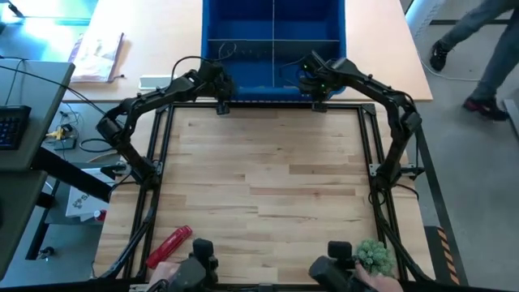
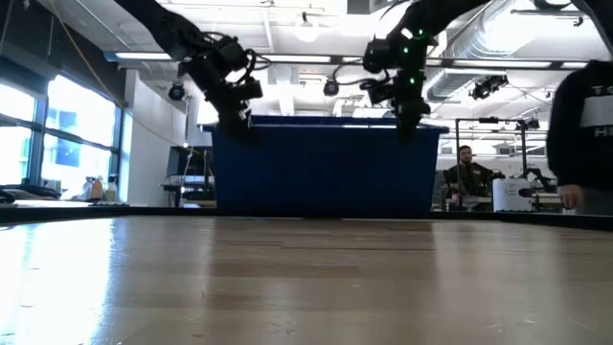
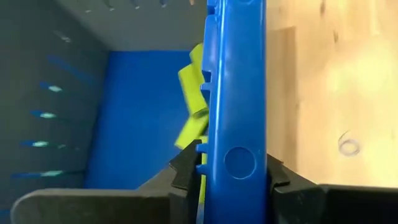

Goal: Sort blocks

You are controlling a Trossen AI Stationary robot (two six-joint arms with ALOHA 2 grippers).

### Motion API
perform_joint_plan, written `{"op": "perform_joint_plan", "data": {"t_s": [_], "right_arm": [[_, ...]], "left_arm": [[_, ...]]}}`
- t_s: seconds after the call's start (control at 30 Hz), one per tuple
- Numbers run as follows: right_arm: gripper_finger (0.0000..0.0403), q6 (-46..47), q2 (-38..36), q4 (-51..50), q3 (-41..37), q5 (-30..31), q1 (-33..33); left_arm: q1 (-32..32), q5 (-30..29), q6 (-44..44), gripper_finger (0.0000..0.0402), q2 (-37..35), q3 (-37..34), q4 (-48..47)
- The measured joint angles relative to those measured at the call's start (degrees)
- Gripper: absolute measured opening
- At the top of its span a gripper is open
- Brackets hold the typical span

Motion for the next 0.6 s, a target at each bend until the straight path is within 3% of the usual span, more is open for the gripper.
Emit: {"op": "perform_joint_plan", "data": {"t_s": [0.27, 0.47, 0.6], "right_arm": [[0.0073, 2.0, -5.3, -3.5, 0.1, 0.6, 3.1], [0.0074, 8.7, -7.0, -11.5, 0.1, -8.1, 3.9], [0.0089, 14.2, -6.9, -14.6, -0.1, -10.6, 4.8]], "left_arm": [[-3.1, -0.6, -1.4, 0.0056, -2.3, 6.4, -9.5], [-6.2, -0.2, -5.0, 0.0062, -2.5, 9.6, -20.1], [-7.8, -0.1, -6.7, 0.0065, -2.6, 9.7, -23.7]]}}
